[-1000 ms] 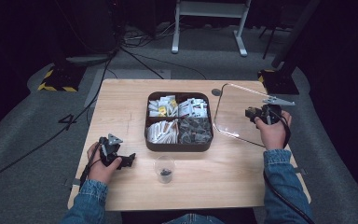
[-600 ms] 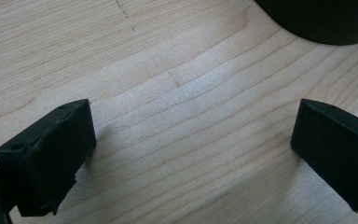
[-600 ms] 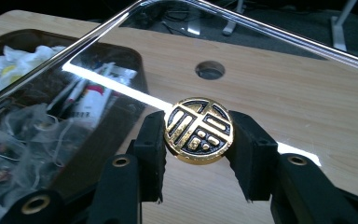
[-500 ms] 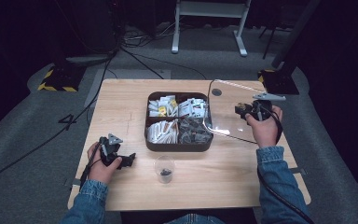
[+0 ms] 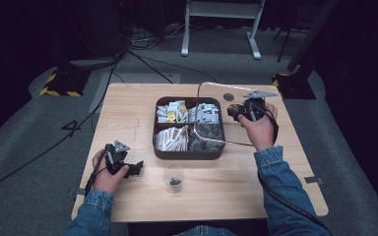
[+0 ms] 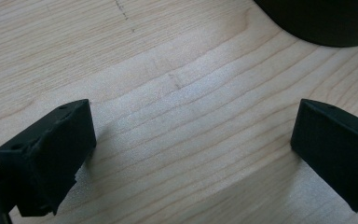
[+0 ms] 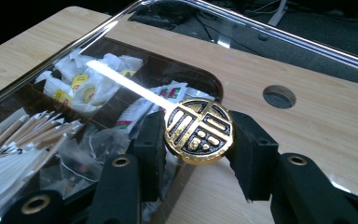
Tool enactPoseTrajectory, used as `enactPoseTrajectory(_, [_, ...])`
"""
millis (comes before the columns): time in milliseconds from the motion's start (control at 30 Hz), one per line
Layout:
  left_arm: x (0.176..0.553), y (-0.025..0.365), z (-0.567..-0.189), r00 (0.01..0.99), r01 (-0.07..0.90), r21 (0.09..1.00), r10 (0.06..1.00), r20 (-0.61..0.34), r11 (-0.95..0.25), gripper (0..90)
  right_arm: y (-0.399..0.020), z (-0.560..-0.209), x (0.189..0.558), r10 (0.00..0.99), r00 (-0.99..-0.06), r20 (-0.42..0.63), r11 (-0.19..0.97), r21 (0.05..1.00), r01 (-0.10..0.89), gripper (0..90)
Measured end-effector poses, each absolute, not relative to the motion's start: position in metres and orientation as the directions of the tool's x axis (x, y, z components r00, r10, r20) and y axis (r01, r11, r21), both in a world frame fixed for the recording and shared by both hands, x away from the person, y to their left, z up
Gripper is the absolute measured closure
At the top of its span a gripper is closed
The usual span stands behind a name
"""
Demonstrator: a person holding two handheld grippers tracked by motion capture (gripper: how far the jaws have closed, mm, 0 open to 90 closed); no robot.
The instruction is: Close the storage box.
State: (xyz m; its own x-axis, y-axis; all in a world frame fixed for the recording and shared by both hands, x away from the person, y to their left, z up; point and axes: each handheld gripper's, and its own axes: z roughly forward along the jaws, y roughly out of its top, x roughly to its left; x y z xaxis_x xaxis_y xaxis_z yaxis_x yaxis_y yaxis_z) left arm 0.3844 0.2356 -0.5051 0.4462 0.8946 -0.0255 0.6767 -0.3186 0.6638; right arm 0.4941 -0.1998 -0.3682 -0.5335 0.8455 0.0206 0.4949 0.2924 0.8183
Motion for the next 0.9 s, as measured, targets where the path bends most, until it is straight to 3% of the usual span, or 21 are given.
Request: enactPoseTrajectory(900, [0.384, 0.235, -0.505, 0.440, 0.680, 0.663, 0.897, -0.026, -0.314, 0.3, -0.135, -0.362, 0.504, 0.785, -0.619, 0.027, 0.349, 0.807, 0.477, 58.4])
